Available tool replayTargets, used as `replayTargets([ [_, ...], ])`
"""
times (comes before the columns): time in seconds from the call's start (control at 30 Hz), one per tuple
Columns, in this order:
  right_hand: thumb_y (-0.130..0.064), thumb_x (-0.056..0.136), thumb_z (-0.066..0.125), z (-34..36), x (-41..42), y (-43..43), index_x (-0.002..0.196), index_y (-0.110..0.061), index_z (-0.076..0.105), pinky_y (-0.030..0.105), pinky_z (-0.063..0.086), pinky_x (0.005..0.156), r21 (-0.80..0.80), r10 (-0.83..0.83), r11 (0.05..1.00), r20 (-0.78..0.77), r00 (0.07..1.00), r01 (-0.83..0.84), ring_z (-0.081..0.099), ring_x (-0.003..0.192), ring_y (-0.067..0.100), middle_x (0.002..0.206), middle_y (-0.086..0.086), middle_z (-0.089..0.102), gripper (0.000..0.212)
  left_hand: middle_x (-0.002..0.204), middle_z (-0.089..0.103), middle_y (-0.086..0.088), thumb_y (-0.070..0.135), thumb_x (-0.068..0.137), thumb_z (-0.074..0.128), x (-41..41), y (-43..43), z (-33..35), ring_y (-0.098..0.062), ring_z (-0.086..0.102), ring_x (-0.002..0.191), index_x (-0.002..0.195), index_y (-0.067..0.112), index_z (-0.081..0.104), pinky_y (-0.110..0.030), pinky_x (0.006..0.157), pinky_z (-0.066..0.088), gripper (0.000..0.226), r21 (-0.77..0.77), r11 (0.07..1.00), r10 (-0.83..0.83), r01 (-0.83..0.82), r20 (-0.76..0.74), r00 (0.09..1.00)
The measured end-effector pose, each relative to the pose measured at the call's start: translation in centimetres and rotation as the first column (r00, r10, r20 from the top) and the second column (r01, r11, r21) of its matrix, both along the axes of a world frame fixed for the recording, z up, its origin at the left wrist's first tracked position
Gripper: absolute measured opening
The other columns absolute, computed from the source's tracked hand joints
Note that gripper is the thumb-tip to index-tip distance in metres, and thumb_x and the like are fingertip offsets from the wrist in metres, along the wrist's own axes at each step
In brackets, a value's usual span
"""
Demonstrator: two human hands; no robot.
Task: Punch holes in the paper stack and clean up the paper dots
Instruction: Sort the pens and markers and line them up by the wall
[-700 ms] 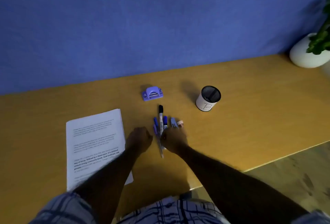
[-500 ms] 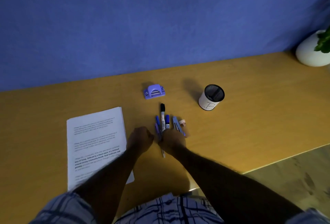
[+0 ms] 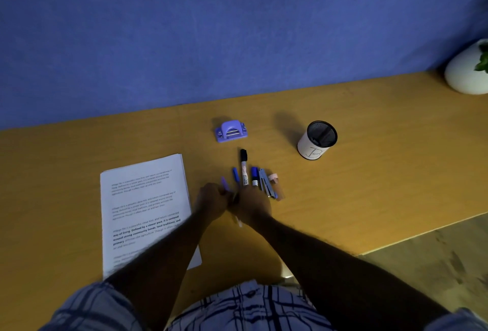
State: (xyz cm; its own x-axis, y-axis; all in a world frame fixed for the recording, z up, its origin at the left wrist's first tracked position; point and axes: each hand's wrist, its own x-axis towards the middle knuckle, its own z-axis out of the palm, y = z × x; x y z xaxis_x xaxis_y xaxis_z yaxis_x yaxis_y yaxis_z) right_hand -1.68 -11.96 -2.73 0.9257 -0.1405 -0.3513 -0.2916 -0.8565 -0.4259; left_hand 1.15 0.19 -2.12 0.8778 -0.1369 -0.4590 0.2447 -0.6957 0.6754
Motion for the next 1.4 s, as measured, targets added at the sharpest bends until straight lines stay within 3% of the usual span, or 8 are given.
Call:
replayTargets([
  [0.2,-0.039,0.095,0.054,0.9,1.0,-0.8,0.081,-0.022,0.061,0.021,0.045,0.06,0.193,0.122,0.973,0.033,0.992,-0.126,0.059,0.066,0.004,0.072,-0.007,0.061,0.023,0.069,0.065,-0.011,0.015,0.094,0.059,0.5,0.3,0.8,-0.019,0.06,0.061,0.075,0.004,0.067,-0.027,0.061,0.049,0.024,-0.154,0.972,0.17,-0.175,-0.047,0.984],
  [0.47,-0.028,0.094,0.053,2.0,3.6,-1.6,0.111,-0.011,0.058,0.032,0.051,0.069,-0.176,0.135,0.976,0.009,0.991,-0.131,0.062,0.09,0.021,0.101,0.008,0.064,0.025,0.076,0.069,-0.014,0.019,0.095,0.059,1.0,1.8,0.9,-0.016,0.065,0.063,0.087,-0.004,0.068,-0.021,0.058,0.052,0.025,-0.227,0.94,0.243,-0.254,-0.074,0.967],
  [0.63,-0.027,0.095,0.051,1.5,4.1,-0.5,0.101,-0.013,0.061,0.027,0.045,0.056,-0.232,0.137,0.962,-0.046,0.989,-0.144,0.054,0.069,0.015,0.08,0.001,0.054,0.018,0.078,0.068,-0.014,0.015,0.096,0.056,0.8,2.4,0.8,-0.023,0.068,0.075,0.089,-0.003,0.067,-0.032,0.071,0.056,0.022,-0.327,0.902,0.232,-0.282,-0.184,0.955],
  [0.83,-0.025,0.088,0.063,1.2,4.3,0.6,0.096,-0.015,0.058,0.034,0.058,0.071,-0.111,0.066,0.991,-0.099,0.993,-0.077,0.063,0.083,0.019,0.091,0.004,0.061,0.013,0.081,0.071,-0.012,0.022,0.097,0.054,0.7,3.0,0.7,-0.027,0.071,0.082,0.09,0.004,0.066,-0.041,0.08,0.057,0.023,-0.293,0.912,0.262,-0.286,-0.117,0.958],
  [1.03,-0.031,0.08,0.071,1.8,4.0,1.0,0.074,-0.017,0.056,0.024,0.045,0.053,0.148,-0.073,0.986,-0.019,0.997,0.075,0.061,0.066,0.013,0.072,0.001,0.061,0.021,0.078,0.073,-0.011,0.015,0.094,0.059,0.6,3.9,0.9,-0.023,0.072,0.075,0.086,0.006,0.07,-0.04,0.078,0.06,0.016,-0.301,0.92,0.254,-0.251,-0.028,0.967],
  [1.13,-0.024,0.082,0.07,3.1,3.5,0.7,0.063,-0.016,0.058,0.023,0.045,0.05,0.345,-0.13,0.932,0.042,0.991,0.108,0.057,0.051,0.008,0.057,-0.002,0.059,0.024,0.077,0.073,-0.008,0.015,0.092,0.062,0.7,3.8,1.4,-0.021,0.072,0.073,0.087,0.01,0.072,-0.038,0.075,0.061,0.013,-0.336,0.92,0.225,-0.2,0.039,0.973],
  [1.27,-0.009,0.084,0.069,4.9,2.5,-0.2,0.082,0.001,0.067,0.044,0.061,0.072,0.642,-0.279,0.733,-0.019,0.96,0.226,0.073,0.073,0.028,0.079,0.019,0.073,0.01,0.082,0.074,-0.008,0.012,0.092,0.062,0.6,2.8,2.8,-0.023,0.073,0.077,0.091,0.017,0.072,-0.033,0.072,0.06,0.011,-0.399,0.909,0.177,-0.119,0.113,0.978],
  [1.4,0.0,0.086,0.067,6.3,1.1,-0.5,0.095,0.0,0.063,0.026,0.06,0.064,0.802,-0.403,0.488,-0.142,0.904,0.343,0.069,0.069,0.018,0.098,0.028,0.07,0.01,0.08,0.072,0.004,0.009,0.091,0.062,0.6,1.5,3.9,-0.009,0.071,0.072,0.104,0.008,0.071,-0.019,0.063,0.058,0.016,-0.468,0.875,0.192,-0.121,0.107,0.976],
])
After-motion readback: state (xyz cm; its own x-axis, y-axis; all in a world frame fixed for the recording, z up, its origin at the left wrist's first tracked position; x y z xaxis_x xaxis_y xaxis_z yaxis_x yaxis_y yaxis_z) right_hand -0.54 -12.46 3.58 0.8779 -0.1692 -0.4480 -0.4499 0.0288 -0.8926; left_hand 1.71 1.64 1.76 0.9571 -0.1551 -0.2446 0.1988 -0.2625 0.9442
